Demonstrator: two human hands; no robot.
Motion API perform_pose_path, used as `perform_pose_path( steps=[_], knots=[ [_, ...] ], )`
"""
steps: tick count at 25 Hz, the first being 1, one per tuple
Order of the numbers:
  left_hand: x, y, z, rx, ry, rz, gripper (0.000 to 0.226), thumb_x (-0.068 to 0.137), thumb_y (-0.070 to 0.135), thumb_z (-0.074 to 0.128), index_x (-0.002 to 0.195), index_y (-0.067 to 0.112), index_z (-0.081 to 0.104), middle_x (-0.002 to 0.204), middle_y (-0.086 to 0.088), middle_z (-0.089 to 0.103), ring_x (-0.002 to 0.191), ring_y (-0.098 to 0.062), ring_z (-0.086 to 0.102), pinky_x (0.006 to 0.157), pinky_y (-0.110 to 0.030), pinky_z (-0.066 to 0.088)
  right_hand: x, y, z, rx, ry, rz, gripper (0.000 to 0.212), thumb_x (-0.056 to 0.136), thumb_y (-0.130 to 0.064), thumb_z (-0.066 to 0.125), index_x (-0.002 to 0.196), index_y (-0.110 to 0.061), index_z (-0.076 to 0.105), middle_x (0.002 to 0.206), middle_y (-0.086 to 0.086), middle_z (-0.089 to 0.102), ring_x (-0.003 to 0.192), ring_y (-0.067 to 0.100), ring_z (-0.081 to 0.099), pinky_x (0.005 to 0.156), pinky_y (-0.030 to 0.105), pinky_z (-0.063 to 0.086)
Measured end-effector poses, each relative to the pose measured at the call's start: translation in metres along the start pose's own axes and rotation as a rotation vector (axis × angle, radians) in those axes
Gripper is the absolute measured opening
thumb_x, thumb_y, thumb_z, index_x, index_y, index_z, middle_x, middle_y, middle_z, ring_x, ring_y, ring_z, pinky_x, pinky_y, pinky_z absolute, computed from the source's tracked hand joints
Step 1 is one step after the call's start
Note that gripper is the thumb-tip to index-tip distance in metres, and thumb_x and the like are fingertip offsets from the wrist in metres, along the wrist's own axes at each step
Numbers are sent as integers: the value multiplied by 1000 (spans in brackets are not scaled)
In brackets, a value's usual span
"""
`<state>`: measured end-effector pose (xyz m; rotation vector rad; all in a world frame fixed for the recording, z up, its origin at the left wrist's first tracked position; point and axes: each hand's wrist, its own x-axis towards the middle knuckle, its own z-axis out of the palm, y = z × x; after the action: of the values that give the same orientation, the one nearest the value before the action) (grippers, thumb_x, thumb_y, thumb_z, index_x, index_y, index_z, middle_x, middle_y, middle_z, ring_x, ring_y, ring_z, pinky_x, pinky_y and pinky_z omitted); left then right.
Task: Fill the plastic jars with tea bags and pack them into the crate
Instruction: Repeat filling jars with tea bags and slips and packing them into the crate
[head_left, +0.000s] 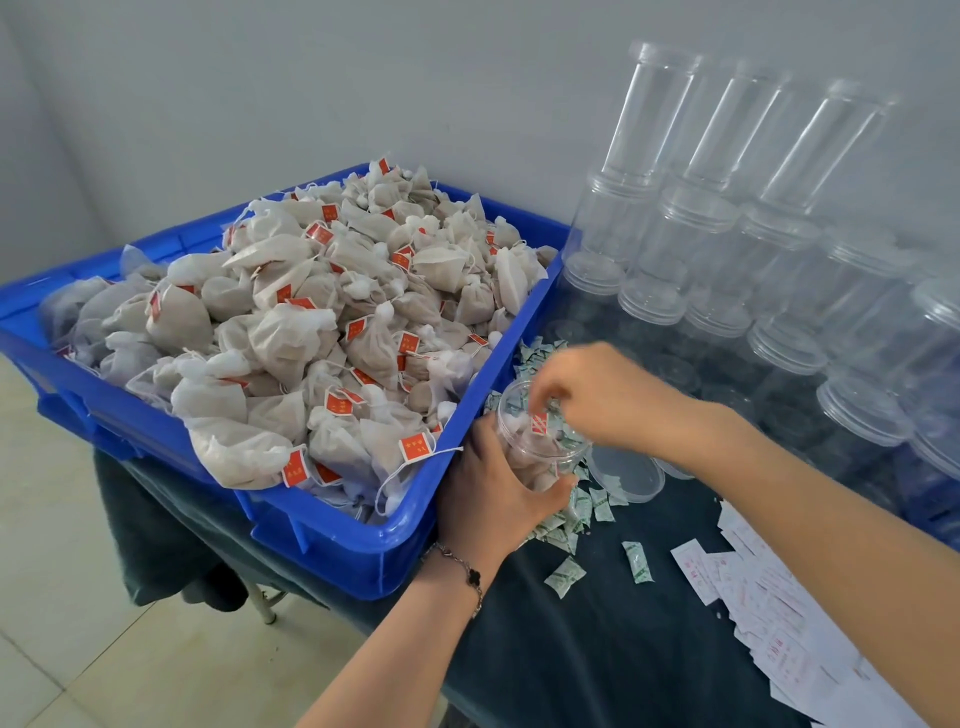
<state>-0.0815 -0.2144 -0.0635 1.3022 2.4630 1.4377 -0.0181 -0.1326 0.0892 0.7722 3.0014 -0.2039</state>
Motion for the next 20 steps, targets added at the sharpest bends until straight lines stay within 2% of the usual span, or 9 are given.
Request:
perform_pose_path(
  steps=[2, 4, 6, 8, 10, 11, 14, 17, 20],
  knots=[
    [0, 2, 0, -16, -3, -13, 98, 54, 65, 76, 126, 12, 37, 114, 2, 55, 104, -19, 57, 82, -29, 47, 14, -11, -8, 185, 300, -20, 43, 81, 8, 45, 105, -16, 71, 109, 0, 67, 96, 10, 60, 81, 18, 45],
    [0, 2, -2, -73, 14, -9, 101, 54, 61, 79, 131, 14, 34, 104, 20, 47, 101, -6, 49, 83, -24, 41, 33, -29, -8, 255, 269, -92, 38, 87, -3, 51, 118, -19, 64, 114, -2, 65, 97, 6, 56, 83, 16, 44],
    [2, 2, -5, -98, -3, -4, 105, 54, 59, 80, 136, 14, 33, 110, 17, 46, 108, -6, 48, 87, -22, 40, 51, -42, 3, 181, 99, -128, 38, 89, -20, 59, 127, -22, 58, 123, 0, 61, 111, 12, 54, 92, 27, 44],
    [2, 4, -6, -103, 6, 3, 104, 54, 58, 80, 136, 14, 33, 110, 17, 50, 107, 10, 44, 84, -16, 42, 60, -47, 13, 143, 91, -117, 26, 90, -24, 61, 115, -19, 65, 116, 0, 64, 108, 15, 56, 93, 33, 45],
    [0, 5, -7, -123, 50, -5, 99, 52, 54, 84, 130, 14, 36, 90, 31, 40, 94, 27, 40, 73, -1, 36, 59, -41, 11, 243, 220, -91, 15, 90, -20, 61, 99, -12, 69, 98, 0, 67, 91, 13, 61, 87, 35, 49],
    [0, 5, -8, -126, 35, -14, 97, 52, 55, 83, 127, 15, 36, 89, 30, 41, 95, 25, 44, 72, -4, 37, 57, -36, 7, 297, 298, -76, 13, 90, -19, 61, 95, -10, 69, 92, -1, 67, 85, 12, 61, 84, 35, 50],
    [0, 3, -5, -60, -57, -42, 100, 53, 66, 74, 128, 14, 33, 118, -1, 53, 111, -18, 55, 86, -28, 46, 39, -22, -14, 461, 514, -44, 6, 89, -17, 63, 90, -12, 66, 79, -7, 64, 78, 11, 62, 75, 24, 50],
    [0, 2, -4, -39, -41, -48, 100, 53, 65, 75, 127, 9, 36, 120, -10, 54, 109, -28, 56, 86, -33, 48, 15, -7, -33, 602, 582, -35, 8, 87, -18, 66, 81, -22, 63, 72, -16, 61, 70, 3, 60, 66, 16, 49],
    [-1, 4, -5, -19, -19, -22, 94, 53, 60, 79, 120, 7, 38, 111, -11, 57, 98, -30, 60, 76, -33, 50, -6, 2, -22, 388, 427, -12, 6, 87, -17, 65, 85, -21, 69, 77, -10, 66, 70, 2, 60, 66, 17, 48]
  ],
)
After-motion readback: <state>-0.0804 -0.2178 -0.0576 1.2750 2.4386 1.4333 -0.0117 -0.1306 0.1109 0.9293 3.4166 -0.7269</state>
